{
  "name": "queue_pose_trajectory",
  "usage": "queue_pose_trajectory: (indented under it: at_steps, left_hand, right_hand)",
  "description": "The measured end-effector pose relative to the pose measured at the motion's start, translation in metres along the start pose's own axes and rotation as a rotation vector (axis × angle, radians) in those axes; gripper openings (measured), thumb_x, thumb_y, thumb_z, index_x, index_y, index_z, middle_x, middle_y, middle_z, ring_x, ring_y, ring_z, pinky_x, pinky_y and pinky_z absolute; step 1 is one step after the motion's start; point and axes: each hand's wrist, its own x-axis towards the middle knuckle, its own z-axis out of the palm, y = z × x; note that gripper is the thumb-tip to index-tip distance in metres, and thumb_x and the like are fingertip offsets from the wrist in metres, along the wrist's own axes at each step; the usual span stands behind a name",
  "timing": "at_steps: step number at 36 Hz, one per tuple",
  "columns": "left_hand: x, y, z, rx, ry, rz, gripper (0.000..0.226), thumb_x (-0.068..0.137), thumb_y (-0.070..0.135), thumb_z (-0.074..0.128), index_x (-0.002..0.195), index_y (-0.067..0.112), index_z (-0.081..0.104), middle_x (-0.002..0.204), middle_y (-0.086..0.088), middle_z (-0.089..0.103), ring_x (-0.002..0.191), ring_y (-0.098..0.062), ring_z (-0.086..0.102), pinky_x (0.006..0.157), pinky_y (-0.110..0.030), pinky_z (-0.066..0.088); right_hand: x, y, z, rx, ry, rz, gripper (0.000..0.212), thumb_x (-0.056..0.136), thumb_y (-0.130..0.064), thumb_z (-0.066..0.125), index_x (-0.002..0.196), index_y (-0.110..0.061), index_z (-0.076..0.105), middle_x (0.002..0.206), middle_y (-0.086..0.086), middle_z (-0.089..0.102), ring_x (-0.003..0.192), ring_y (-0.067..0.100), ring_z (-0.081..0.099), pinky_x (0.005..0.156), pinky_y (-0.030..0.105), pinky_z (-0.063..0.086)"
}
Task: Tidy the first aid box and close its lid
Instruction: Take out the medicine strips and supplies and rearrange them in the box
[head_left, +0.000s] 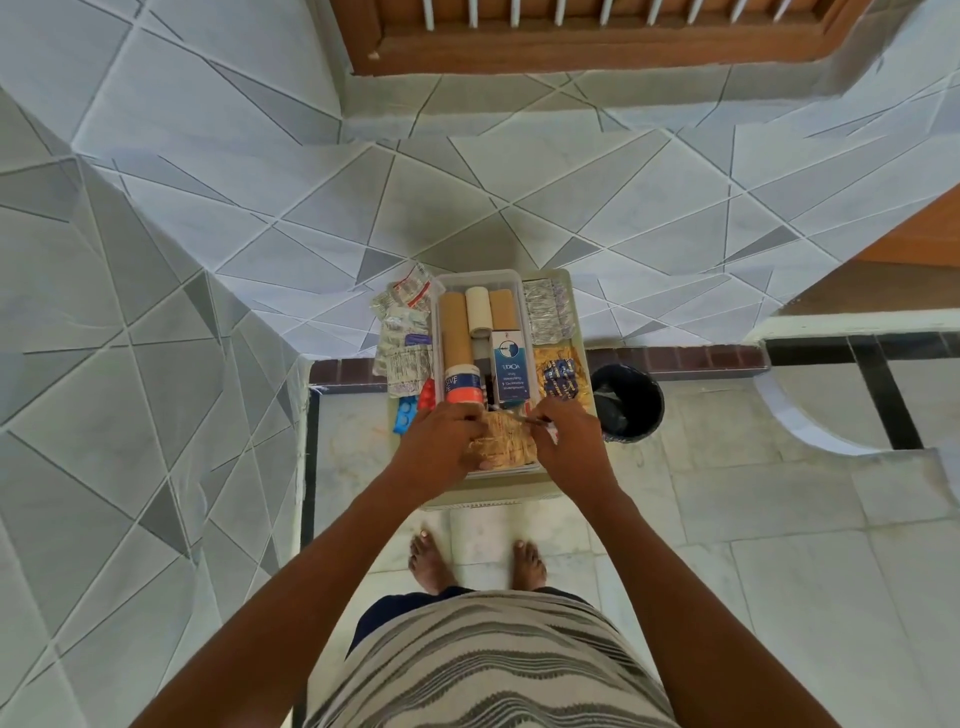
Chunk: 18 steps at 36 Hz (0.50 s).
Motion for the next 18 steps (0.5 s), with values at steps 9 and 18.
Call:
queue_pose_trajectory:
  at_steps: [9, 18]
  left_hand:
    - [0.0, 0.007, -0.009, 0.163, -0.034, -0.009, 0.047, 0.08, 0.037, 0.072, 0.125, 0.033, 0.061, 0.133, 0.013, 0.058, 0.126, -0.018, 0.051, 0.111, -0.049, 0.035]
    - [0.0, 0.001, -0.007, 0.266, -0.124, 0.074, 0.041, 0.084, 0.033, 0.068, 0.124, 0.033, 0.061, 0.14, 0.01, 0.051, 0.134, -0.021, 0.044, 0.104, -0.05, 0.036]
  right_hand:
    - [0.006, -0.003, 0.002, -0.021, -0.054, 0.048, 0.007, 0.086, -0.011, 0.072, 0.086, -0.014, 0.066, 0.081, 0.003, 0.068, 0.081, 0.023, 0.061, 0.071, 0.043, 0.053]
    - [0.02, -0.015, -0.014, -0.149, -0.317, 0.165, 0.022, 0.077, -0.012, 0.077, 0.07, -0.024, 0.06, 0.087, -0.007, 0.073, 0.094, 0.016, 0.062, 0.089, 0.035, 0.035]
